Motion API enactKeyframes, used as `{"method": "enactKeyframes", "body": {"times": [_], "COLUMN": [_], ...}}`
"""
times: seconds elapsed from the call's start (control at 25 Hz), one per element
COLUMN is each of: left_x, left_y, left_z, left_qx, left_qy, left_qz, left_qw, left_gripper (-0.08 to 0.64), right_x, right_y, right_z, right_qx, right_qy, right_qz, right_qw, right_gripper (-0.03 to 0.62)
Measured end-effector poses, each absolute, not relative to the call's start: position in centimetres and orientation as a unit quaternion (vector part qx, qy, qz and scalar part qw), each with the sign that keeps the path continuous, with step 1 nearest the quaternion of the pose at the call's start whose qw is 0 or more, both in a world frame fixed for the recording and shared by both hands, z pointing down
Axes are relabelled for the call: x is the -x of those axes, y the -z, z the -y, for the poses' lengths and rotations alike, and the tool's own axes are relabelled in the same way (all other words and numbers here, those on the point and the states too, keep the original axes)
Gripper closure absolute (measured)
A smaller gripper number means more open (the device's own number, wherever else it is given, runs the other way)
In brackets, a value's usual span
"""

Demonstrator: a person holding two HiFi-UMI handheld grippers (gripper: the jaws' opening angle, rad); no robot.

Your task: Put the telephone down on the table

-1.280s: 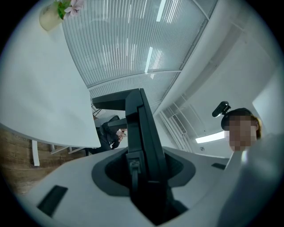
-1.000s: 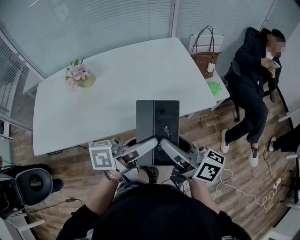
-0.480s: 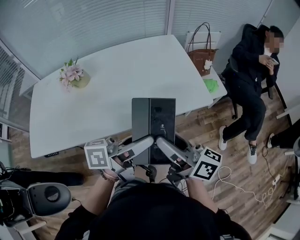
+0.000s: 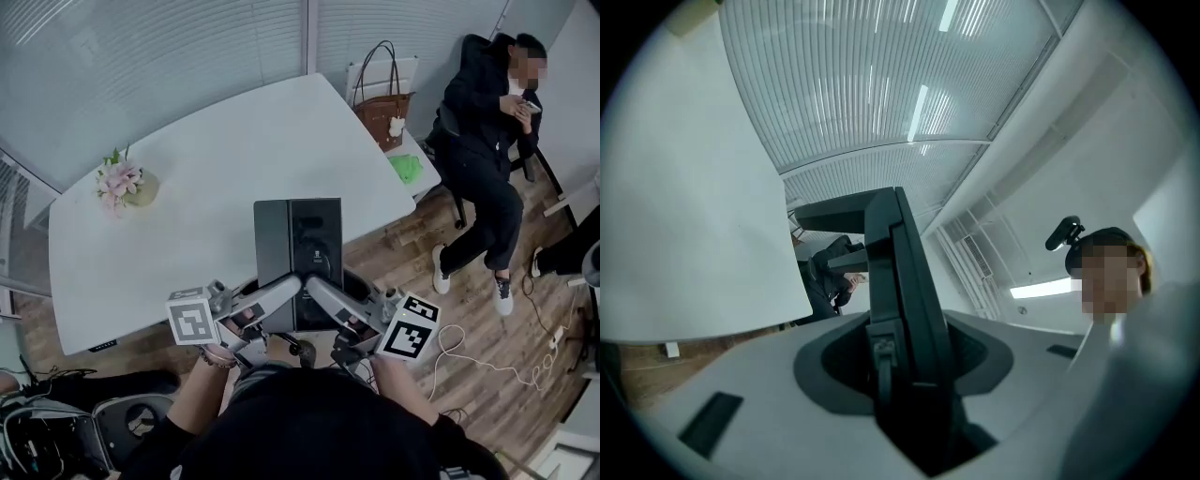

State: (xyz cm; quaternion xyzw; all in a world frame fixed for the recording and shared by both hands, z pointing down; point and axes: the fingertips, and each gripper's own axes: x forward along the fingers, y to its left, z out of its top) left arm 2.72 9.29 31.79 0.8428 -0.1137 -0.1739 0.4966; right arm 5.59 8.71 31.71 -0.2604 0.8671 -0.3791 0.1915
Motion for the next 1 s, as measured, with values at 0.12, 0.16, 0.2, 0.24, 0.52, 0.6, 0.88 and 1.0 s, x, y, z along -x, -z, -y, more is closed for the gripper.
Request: {"method": "enactKeyframes", "body": {"times": [0.12,0.16,0.2,0.24,0.52,0.6,0.88,1.0], "left_x": [-2.6,-2.5,-2.4,-2.3,-2.0,-1.9,-1.5,-1.3], "left_y": [-32.1,-32.1,-32.1,-32.1,-32.0,-32.1,-32.1,-32.1], "left_z": [-7.2,-6.7,-6.1,-5.6,-1.5,-0.2,4.1,5.6], "left_qx": [-0.844,-0.845,-0.844,-0.844,-0.844,-0.843,-0.837,-0.835], "left_qy": [0.170,0.169,0.170,0.170,0.166,0.165,0.165,0.164], "left_qz": [0.104,0.103,0.101,0.100,0.093,0.092,0.092,0.092], "left_qw": [0.498,0.497,0.498,0.499,0.502,0.504,0.513,0.517], "left_gripper": [0.370,0.370,0.370,0.370,0.370,0.370,0.370,0.370], "right_x": [-5.5,-5.4,-5.3,-5.2,-4.9,-4.8,-4.5,-4.3], "right_y": [-32.0,-32.1,-32.1,-32.0,-31.9,-32.0,-32.1,-32.1], "right_z": [-6.7,-6.1,-5.6,-5.1,-1.0,0.3,4.6,6.1], "right_qx": [0.270,0.272,0.274,0.275,0.284,0.285,0.291,0.294], "right_qy": [0.377,0.376,0.376,0.376,0.376,0.377,0.387,0.389], "right_qz": [-0.865,-0.864,-0.864,-0.864,-0.860,-0.859,-0.852,-0.850], "right_qw": [0.192,0.193,0.193,0.194,0.196,0.197,0.198,0.199], "right_gripper": [0.373,0.373,0.373,0.373,0.373,0.373,0.374,0.374]}}
